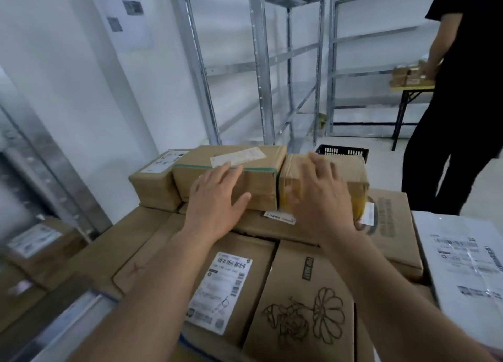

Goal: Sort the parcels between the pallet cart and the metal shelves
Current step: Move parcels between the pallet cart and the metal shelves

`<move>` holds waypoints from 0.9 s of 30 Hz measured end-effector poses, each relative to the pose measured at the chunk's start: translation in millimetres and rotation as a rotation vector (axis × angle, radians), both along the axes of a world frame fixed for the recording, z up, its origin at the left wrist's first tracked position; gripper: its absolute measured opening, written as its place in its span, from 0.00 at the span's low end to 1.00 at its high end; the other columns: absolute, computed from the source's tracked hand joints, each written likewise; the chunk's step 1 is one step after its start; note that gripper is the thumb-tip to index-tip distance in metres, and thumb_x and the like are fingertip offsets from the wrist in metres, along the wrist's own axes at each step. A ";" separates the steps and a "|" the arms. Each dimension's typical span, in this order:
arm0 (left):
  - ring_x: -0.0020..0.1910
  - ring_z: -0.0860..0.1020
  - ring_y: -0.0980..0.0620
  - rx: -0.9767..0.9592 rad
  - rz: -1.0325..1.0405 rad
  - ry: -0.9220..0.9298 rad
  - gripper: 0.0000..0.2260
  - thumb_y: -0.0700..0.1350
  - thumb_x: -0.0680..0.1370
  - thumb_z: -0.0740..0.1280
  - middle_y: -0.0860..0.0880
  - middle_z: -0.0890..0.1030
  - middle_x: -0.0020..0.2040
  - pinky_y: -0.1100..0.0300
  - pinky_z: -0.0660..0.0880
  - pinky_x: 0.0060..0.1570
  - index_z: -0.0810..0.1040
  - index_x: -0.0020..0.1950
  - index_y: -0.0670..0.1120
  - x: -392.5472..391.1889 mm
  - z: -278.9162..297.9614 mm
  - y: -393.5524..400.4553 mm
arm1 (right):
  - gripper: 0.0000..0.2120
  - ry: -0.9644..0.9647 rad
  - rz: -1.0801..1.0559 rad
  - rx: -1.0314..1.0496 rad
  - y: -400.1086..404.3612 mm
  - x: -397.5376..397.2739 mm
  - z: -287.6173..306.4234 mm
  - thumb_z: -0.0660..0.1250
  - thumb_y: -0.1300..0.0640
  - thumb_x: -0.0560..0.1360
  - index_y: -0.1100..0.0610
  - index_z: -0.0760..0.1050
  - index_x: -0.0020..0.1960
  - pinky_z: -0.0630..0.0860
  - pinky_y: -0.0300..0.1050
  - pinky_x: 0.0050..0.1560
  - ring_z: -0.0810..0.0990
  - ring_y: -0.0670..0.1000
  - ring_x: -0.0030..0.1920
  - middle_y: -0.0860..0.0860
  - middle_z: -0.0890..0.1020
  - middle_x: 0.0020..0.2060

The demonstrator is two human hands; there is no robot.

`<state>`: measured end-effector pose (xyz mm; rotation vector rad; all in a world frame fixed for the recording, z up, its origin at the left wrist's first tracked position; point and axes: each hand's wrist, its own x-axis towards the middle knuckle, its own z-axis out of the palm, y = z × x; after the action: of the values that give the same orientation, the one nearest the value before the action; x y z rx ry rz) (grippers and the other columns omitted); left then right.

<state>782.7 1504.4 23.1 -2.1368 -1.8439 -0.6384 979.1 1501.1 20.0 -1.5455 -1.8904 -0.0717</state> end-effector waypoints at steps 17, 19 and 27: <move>0.74 0.57 0.49 0.032 0.583 -0.291 0.34 0.69 0.74 0.52 0.49 0.58 0.76 0.48 0.55 0.71 0.59 0.75 0.51 -148.8 -48.8 -209.1 | 0.25 -0.245 0.560 0.010 -101.7 -190.0 -18.0 0.59 0.46 0.77 0.48 0.61 0.73 0.60 0.54 0.68 0.60 0.56 0.71 0.55 0.61 0.74; 0.75 0.56 0.51 0.039 0.629 -0.314 0.35 0.67 0.72 0.52 0.51 0.57 0.77 0.49 0.55 0.71 0.58 0.75 0.53 -163.6 -50.7 -238.7 | 0.23 -0.269 0.589 0.053 -128.7 -213.2 -16.5 0.67 0.48 0.73 0.52 0.72 0.66 0.71 0.54 0.60 0.73 0.58 0.63 0.58 0.73 0.66; 0.74 0.57 0.50 0.084 0.853 -0.266 0.31 0.62 0.76 0.60 0.51 0.57 0.76 0.51 0.52 0.71 0.58 0.75 0.53 -229.1 -57.2 -370.9 | 0.24 -0.281 0.792 0.063 -246.3 -309.3 -18.1 0.75 0.46 0.68 0.54 0.78 0.60 0.76 0.55 0.55 0.79 0.60 0.58 0.59 0.79 0.60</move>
<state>553.7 1133.5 -34.1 -1.0518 -2.5246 -0.7651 669.8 1254.8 1.9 -0.6795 -2.5642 0.0081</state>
